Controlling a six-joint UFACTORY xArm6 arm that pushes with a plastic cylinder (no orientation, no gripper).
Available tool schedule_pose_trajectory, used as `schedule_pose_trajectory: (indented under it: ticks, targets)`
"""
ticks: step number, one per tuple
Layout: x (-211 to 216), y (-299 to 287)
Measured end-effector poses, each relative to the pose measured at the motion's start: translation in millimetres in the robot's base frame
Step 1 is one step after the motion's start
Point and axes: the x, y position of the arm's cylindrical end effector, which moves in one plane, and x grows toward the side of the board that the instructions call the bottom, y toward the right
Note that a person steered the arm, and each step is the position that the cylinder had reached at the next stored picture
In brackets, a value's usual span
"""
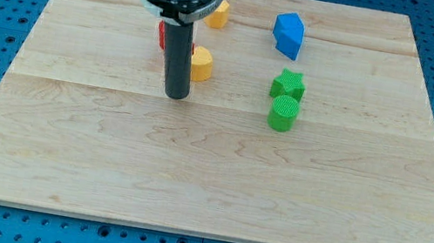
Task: Move both the yellow blocks to the top center of the board
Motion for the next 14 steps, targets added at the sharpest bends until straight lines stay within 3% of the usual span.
schedule_pose_trajectory:
  ticks: [3,8,10,14]
  targets:
    - [-64,44]
    - [-95,47]
    - [-85,78]
    - [-141,7]
